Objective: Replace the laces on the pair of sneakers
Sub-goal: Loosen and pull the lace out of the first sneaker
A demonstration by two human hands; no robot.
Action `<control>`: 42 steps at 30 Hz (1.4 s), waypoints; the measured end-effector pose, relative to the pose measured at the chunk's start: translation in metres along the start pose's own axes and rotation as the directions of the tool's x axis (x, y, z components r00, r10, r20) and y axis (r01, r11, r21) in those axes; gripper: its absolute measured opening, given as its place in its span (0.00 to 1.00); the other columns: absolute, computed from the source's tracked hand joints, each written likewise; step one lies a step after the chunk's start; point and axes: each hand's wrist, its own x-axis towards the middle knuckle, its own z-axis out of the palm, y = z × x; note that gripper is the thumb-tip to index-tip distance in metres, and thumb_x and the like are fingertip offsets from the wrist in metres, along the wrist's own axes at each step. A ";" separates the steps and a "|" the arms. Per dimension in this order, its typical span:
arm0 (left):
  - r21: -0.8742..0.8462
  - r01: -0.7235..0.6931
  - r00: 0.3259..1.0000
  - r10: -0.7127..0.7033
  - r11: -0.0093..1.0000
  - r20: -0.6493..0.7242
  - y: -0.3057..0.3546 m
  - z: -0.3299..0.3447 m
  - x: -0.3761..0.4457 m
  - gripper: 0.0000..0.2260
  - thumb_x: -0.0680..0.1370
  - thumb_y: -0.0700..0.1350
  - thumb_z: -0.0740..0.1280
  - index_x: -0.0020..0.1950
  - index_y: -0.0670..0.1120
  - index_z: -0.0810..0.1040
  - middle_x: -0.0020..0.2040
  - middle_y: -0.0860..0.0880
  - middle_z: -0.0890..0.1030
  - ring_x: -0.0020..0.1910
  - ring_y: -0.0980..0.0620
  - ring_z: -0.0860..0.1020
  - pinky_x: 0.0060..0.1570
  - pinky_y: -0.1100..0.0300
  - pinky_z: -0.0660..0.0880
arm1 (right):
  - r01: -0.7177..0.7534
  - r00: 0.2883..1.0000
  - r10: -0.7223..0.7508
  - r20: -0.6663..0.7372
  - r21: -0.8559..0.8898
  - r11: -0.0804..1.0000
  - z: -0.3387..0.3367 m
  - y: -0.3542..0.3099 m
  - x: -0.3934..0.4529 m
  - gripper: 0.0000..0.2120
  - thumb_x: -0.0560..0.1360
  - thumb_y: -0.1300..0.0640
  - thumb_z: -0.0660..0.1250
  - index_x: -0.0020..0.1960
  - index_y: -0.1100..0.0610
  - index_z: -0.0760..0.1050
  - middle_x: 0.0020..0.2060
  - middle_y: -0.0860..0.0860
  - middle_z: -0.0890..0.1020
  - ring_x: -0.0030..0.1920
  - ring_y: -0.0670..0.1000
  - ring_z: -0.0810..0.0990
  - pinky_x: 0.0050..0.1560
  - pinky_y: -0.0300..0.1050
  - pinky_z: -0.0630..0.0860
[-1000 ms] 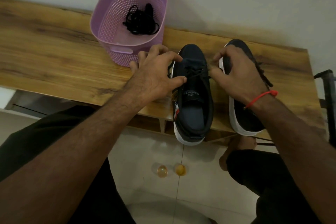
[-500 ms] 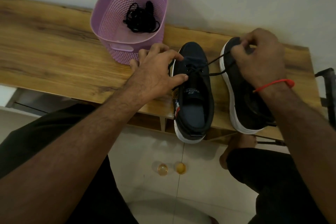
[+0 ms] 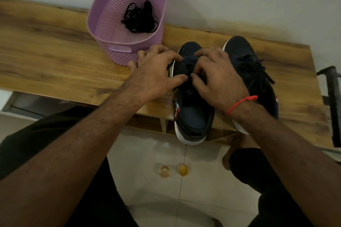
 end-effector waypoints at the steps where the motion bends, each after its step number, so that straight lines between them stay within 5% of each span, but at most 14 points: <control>1: -0.001 0.002 1.000 -0.002 1.000 -0.001 0.001 0.000 0.000 0.26 0.72 0.64 0.72 0.69 0.63 0.74 0.71 0.57 0.66 0.67 0.49 0.62 0.56 0.53 0.56 | -0.048 0.997 0.052 -0.059 0.058 0.997 -0.006 0.005 0.003 0.06 0.76 0.55 0.67 0.46 0.59 0.76 0.60 0.56 0.77 0.65 0.57 0.70 0.65 0.44 0.64; 4: -0.008 0.015 1.000 -0.015 1.000 0.006 0.002 -0.002 0.000 0.25 0.72 0.64 0.73 0.68 0.64 0.74 0.72 0.57 0.66 0.69 0.48 0.62 0.58 0.52 0.56 | -0.255 0.936 0.285 -0.208 0.159 0.954 -0.029 0.030 0.014 0.05 0.73 0.58 0.67 0.44 0.61 0.75 0.52 0.58 0.78 0.56 0.56 0.74 0.53 0.38 0.64; 6: 0.002 0.019 1.000 -0.019 1.000 0.016 0.003 -0.002 0.000 0.25 0.72 0.64 0.72 0.68 0.63 0.74 0.72 0.56 0.66 0.70 0.47 0.62 0.59 0.51 0.56 | -0.307 0.920 0.330 -0.211 0.135 0.942 -0.039 0.041 0.015 0.08 0.74 0.57 0.66 0.50 0.61 0.77 0.54 0.58 0.78 0.59 0.56 0.73 0.55 0.37 0.63; 13: -0.001 0.012 1.000 -0.012 1.000 0.008 0.002 0.000 0.000 0.25 0.73 0.63 0.72 0.69 0.64 0.74 0.72 0.57 0.66 0.68 0.48 0.62 0.58 0.52 0.56 | -0.035 0.992 0.040 0.122 -0.042 0.998 -0.007 0.002 0.000 0.15 0.76 0.46 0.68 0.58 0.55 0.75 0.72 0.57 0.66 0.76 0.60 0.57 0.76 0.58 0.58; 17: 0.010 0.016 1.000 -0.016 1.000 0.013 0.001 -0.001 0.000 0.25 0.73 0.64 0.72 0.69 0.64 0.73 0.72 0.56 0.66 0.68 0.48 0.63 0.57 0.52 0.56 | 0.022 0.999 -0.020 0.049 -0.038 0.999 0.003 -0.001 -0.001 0.09 0.76 0.52 0.67 0.52 0.58 0.76 0.67 0.56 0.72 0.72 0.59 0.64 0.73 0.52 0.62; 21: -0.004 0.019 1.000 -0.019 1.000 0.014 0.002 -0.002 0.000 0.25 0.72 0.64 0.72 0.68 0.64 0.74 0.72 0.57 0.66 0.69 0.48 0.62 0.57 0.52 0.55 | -0.200 0.964 0.219 -0.151 0.134 0.971 -0.017 0.023 0.012 0.05 0.74 0.57 0.66 0.44 0.59 0.74 0.51 0.56 0.78 0.56 0.57 0.75 0.55 0.46 0.69; 24: 0.001 0.019 1.000 -0.020 1.000 0.025 0.002 -0.002 0.000 0.25 0.73 0.64 0.72 0.69 0.64 0.74 0.72 0.56 0.66 0.69 0.48 0.62 0.58 0.52 0.56 | -0.364 0.907 0.385 -0.170 0.144 0.920 -0.031 0.044 0.016 0.07 0.73 0.56 0.66 0.48 0.60 0.76 0.51 0.57 0.78 0.56 0.57 0.74 0.52 0.41 0.65; 32: 0.024 0.018 1.000 -0.019 1.000 0.021 0.003 0.000 0.001 0.25 0.73 0.64 0.72 0.69 0.64 0.73 0.72 0.56 0.66 0.69 0.47 0.62 0.56 0.52 0.56 | -0.029 0.993 0.039 0.115 -0.083 0.996 -0.005 0.002 0.000 0.14 0.76 0.47 0.67 0.56 0.54 0.75 0.71 0.56 0.67 0.75 0.59 0.58 0.75 0.59 0.57; 36: 0.015 0.022 1.000 -0.022 1.000 0.021 0.001 -0.001 0.001 0.25 0.73 0.64 0.72 0.69 0.64 0.73 0.72 0.56 0.66 0.68 0.47 0.63 0.56 0.52 0.56 | -0.040 0.999 0.040 -0.026 0.015 0.999 -0.008 0.010 0.006 0.06 0.76 0.54 0.66 0.47 0.57 0.76 0.61 0.56 0.77 0.66 0.58 0.70 0.68 0.52 0.66; 39: 0.008 0.025 0.999 -0.025 1.000 0.021 0.001 -0.001 0.001 0.25 0.73 0.64 0.72 0.69 0.64 0.74 0.72 0.57 0.66 0.69 0.47 0.62 0.57 0.52 0.56 | -0.236 0.943 0.265 -0.202 0.160 0.959 -0.027 0.031 0.015 0.03 0.74 0.58 0.64 0.43 0.57 0.74 0.49 0.55 0.80 0.54 0.56 0.76 0.54 0.47 0.71; 42: 0.010 0.027 0.999 -0.027 1.000 0.026 0.002 -0.001 0.001 0.25 0.73 0.64 0.72 0.69 0.64 0.74 0.73 0.56 0.66 0.70 0.47 0.62 0.57 0.51 0.56 | -0.360 0.887 0.391 -0.244 0.162 0.919 -0.037 0.050 0.014 0.04 0.74 0.56 0.64 0.47 0.56 0.74 0.48 0.52 0.76 0.55 0.55 0.74 0.50 0.39 0.65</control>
